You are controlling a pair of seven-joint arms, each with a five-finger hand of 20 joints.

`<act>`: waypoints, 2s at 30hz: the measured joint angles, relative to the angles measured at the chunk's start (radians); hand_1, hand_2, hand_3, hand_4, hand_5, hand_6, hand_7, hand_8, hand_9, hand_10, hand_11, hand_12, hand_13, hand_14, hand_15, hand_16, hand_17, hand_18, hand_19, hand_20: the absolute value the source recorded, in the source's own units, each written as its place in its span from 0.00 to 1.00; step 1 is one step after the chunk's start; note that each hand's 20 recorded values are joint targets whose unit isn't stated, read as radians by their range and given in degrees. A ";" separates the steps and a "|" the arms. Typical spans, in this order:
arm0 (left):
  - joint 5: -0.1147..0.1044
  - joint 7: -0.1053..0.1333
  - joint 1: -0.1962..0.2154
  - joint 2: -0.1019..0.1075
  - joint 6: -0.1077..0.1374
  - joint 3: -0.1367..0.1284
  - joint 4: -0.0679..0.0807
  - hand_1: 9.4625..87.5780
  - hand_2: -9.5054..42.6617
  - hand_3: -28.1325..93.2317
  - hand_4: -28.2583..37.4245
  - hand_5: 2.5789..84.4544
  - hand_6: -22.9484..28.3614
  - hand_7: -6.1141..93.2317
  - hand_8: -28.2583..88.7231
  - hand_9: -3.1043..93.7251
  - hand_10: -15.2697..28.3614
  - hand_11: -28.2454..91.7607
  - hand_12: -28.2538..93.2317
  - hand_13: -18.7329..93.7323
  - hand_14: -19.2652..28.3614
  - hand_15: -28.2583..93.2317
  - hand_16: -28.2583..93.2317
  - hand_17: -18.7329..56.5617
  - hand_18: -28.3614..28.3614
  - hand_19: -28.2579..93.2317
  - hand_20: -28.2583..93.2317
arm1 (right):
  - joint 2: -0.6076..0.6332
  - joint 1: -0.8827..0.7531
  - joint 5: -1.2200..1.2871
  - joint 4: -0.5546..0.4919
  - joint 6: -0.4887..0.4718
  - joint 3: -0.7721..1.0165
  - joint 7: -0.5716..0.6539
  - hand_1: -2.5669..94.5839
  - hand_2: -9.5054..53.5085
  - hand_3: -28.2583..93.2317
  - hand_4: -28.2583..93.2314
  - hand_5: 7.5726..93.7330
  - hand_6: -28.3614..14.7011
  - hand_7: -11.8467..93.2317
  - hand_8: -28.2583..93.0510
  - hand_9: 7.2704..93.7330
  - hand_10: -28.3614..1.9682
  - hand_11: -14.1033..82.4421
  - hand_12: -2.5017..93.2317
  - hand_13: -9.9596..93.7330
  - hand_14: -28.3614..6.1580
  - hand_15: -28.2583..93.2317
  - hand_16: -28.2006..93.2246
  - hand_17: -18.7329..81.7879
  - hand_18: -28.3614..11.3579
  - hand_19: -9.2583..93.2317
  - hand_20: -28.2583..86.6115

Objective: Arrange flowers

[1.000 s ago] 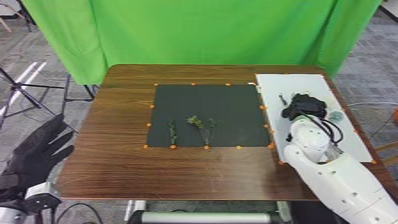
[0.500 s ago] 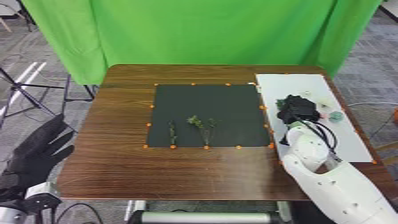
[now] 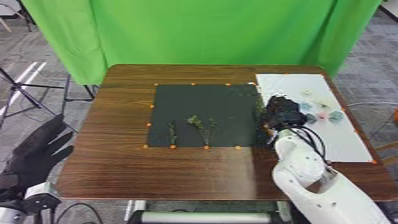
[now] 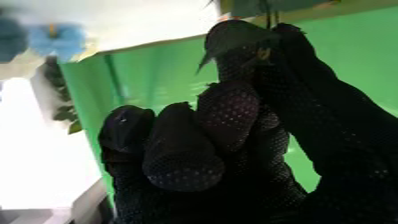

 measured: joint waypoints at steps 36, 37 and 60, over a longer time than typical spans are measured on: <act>0.000 -0.030 -0.011 -0.003 -0.012 0.000 0.001 0.17 0.11 0.81 0.02 0.23 0.45 0.24 0.16 0.20 0.54 0.31 0.40 0.28 0.64 0.36 0.30 0.08 0.82 0.51 0.31 | -0.066 -0.078 0.006 -0.066 -0.066 -0.048 -0.068 0.31 0.00 0.90 0.03 0.79 0.68 0.51 0.12 0.85 0.61 0.70 0.45 0.83 0.63 0.86 0.53 0.51 0.13 0.97 0.71; 0.000 -0.030 -0.011 -0.003 -0.012 0.000 0.001 0.18 0.11 0.81 0.02 0.23 0.45 0.24 0.16 0.20 0.54 0.31 0.40 0.28 0.64 0.36 0.30 0.08 0.82 0.51 0.31 | -0.066 -0.078 0.006 -0.067 -0.066 -0.048 -0.069 0.31 0.00 0.90 0.03 0.79 0.68 0.51 0.12 0.85 0.60 0.70 0.45 0.83 0.63 0.86 0.53 0.51 0.13 0.97 0.71; 0.000 -0.036 -0.011 -0.007 -0.013 -0.001 0.001 0.18 0.12 0.81 0.03 0.23 0.45 0.24 0.16 0.21 0.54 0.31 0.40 0.28 0.64 0.37 0.30 0.08 0.82 0.52 0.31 | -0.056 -0.114 -0.007 -0.135 -0.091 -0.026 -0.031 0.28 0.01 0.89 0.03 0.75 0.67 0.51 0.12 0.82 0.57 0.70 0.45 0.81 0.62 0.86 0.54 0.50 0.13 0.96 0.71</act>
